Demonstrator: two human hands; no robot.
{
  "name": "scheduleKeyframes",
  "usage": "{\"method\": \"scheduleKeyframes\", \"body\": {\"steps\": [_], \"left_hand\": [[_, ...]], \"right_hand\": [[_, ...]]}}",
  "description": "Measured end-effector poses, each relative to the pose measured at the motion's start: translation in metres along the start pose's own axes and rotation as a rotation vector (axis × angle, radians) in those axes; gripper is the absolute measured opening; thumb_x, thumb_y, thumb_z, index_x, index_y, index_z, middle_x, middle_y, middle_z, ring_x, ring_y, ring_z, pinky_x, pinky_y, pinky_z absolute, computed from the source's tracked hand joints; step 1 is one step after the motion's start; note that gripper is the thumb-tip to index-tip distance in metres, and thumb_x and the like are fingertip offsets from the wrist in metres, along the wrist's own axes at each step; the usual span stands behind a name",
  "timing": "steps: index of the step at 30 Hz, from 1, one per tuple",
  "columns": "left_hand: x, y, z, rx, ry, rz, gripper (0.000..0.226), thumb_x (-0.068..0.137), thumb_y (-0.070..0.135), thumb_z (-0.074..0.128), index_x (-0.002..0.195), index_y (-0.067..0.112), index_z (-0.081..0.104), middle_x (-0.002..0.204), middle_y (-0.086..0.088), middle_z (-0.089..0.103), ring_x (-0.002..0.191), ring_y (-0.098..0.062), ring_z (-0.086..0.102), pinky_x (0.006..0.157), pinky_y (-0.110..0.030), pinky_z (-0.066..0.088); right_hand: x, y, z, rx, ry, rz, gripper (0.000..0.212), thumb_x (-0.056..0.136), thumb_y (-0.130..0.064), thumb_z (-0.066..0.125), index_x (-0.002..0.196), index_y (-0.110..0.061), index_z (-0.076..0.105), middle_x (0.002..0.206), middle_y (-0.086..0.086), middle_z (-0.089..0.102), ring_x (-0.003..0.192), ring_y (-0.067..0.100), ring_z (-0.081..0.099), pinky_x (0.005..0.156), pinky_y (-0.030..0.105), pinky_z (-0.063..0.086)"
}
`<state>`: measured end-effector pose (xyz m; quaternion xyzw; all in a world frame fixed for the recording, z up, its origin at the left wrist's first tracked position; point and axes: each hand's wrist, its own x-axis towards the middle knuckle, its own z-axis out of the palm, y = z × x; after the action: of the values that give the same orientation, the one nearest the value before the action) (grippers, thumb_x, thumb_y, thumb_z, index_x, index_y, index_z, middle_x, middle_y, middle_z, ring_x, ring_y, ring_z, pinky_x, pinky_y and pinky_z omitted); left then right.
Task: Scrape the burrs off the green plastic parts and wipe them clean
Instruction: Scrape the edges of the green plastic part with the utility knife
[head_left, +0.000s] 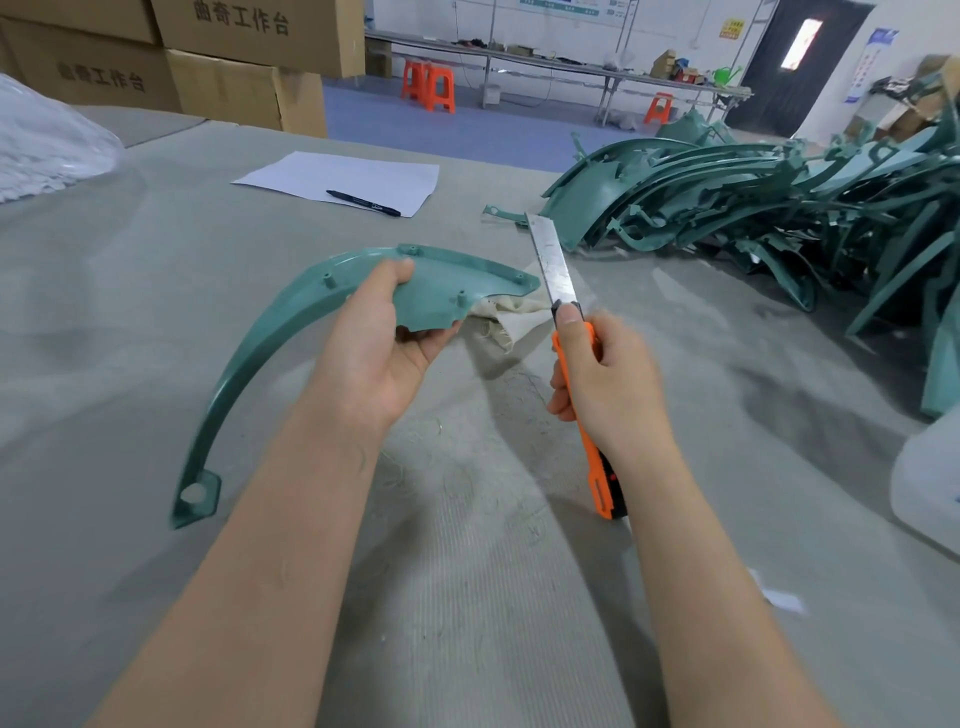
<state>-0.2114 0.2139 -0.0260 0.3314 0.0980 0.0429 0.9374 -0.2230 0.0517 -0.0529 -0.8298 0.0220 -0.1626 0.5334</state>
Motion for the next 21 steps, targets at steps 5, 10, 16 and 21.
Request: {"method": "scheduleKeyframes", "body": {"steps": [5,10,16,21], "left_hand": [[-0.004,-0.001,0.004,0.038,-0.007,0.027,0.002,0.092,0.010,0.057,0.090,0.009,0.058,0.060,0.001,0.070,0.057,-0.011,0.069,0.053,-0.023,0.054],[-0.005,-0.002,0.004,0.225,-0.059,0.071,0.004,0.093,0.015,0.056,0.091,0.013,0.059,0.067,0.003,0.069,0.058,-0.009,0.066,0.050,-0.023,0.052],[-0.007,-0.004,0.006,0.307,-0.109,0.090,0.009,0.093,0.015,0.055,0.088,0.017,0.061,0.069,0.005,0.068,0.059,-0.005,0.065,0.050,-0.022,0.051],[-0.008,-0.003,0.005,0.272,-0.131,0.045,0.007,0.093,0.013,0.055,0.090,0.015,0.061,0.067,0.005,0.070,0.060,-0.007,0.067,0.052,-0.023,0.053]], "right_hand": [[0.000,-0.002,-0.002,0.030,0.032,0.025,0.043,0.099,-0.044,0.046,0.087,-0.004,0.055,0.066,0.005,0.059,0.043,0.008,0.055,0.045,0.023,0.048],[-0.002,-0.009,-0.010,0.217,0.055,0.015,0.014,0.090,-0.028,0.067,0.090,-0.015,0.064,0.070,0.005,0.064,0.048,0.009,0.053,0.048,0.020,0.048],[-0.004,-0.013,-0.011,0.219,0.011,-0.032,0.009,0.090,-0.014,0.066,0.095,-0.006,0.067,0.076,0.027,0.061,0.048,0.013,0.051,0.049,0.024,0.048],[-0.003,-0.012,-0.013,0.220,-0.032,-0.063,0.001,0.089,-0.010,0.065,0.088,-0.010,0.066,0.059,0.001,0.060,0.046,0.011,0.049,0.047,0.022,0.046]]}}
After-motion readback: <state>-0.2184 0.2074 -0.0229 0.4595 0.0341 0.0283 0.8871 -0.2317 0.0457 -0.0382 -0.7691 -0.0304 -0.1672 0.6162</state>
